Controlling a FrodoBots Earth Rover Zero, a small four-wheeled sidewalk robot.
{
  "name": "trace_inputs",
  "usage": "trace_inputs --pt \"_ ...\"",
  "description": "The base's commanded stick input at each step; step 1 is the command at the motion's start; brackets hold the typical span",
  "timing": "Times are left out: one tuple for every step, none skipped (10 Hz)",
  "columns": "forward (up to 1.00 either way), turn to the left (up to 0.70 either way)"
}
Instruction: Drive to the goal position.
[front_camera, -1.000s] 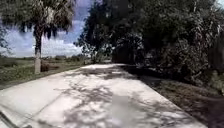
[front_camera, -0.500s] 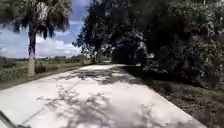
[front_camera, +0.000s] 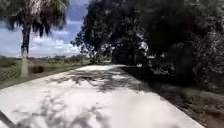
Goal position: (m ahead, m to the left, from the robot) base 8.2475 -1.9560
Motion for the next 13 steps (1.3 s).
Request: trace_inputs --pt "0.85 0.00" --pt "0.85 0.00" --pt "0.85 0.00" --pt "0.85 0.00" --pt "0.85 0.00" --pt "0.85 0.00" --pt "0.85 0.00" --pt "0.85 0.00" --pt "0.85 0.07" --pt "0.85 0.26" --pt "0.85 0.34" --pt "0.85 0.19" --pt "0.85 0.00"
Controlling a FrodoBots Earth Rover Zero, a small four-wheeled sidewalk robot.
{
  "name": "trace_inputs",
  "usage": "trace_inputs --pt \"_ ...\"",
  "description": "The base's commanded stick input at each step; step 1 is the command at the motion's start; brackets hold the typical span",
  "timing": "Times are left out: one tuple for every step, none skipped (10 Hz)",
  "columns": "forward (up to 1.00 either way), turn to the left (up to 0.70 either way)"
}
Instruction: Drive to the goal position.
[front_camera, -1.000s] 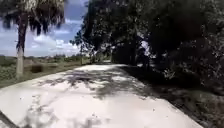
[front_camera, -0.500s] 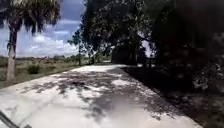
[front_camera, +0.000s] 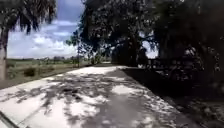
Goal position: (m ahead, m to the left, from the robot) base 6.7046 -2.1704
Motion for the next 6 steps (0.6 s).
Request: trace_inputs --pt "0.85 0.00" --pt "0.85 0.00" --pt "0.85 0.00" --pt "0.85 0.00" --pt "0.85 0.00" --pt "0.85 0.00"
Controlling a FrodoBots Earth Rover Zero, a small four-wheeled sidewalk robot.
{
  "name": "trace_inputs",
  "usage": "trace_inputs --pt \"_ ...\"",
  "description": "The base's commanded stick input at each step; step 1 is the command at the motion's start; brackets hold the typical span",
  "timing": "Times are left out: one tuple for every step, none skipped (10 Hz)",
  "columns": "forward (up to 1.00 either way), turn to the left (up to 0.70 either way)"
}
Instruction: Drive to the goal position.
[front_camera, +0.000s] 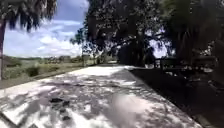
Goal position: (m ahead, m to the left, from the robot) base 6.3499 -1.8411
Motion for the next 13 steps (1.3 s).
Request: trace_inputs --pt "0.85 0.00" --pt "0.85 0.00" --pt "0.85 0.00" --pt "0.85 0.00" --pt "0.85 0.00" --pt "0.85 0.00" --pt "0.85 0.00" --pt "0.85 0.00" --pt "0.85 0.00" --pt "0.85 0.00" --pt "0.85 0.00" --pt "0.85 0.00" --pt "0.85 0.00"
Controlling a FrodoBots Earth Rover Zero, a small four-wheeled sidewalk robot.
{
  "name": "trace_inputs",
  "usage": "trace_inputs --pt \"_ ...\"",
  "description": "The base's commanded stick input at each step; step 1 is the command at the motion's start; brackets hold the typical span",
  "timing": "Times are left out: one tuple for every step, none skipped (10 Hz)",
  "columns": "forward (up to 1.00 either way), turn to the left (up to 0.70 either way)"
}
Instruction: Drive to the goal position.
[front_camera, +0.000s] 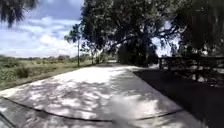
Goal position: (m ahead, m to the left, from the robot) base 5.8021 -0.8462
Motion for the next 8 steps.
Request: trace_inputs --pt "0.85 0.00" --pt "0.85 0.00" --pt "0.85 0.00" --pt "0.85 0.00" --pt "0.85 0.00" --pt "0.85 0.00" --pt "0.85 0.00" --pt "0.85 0.00"
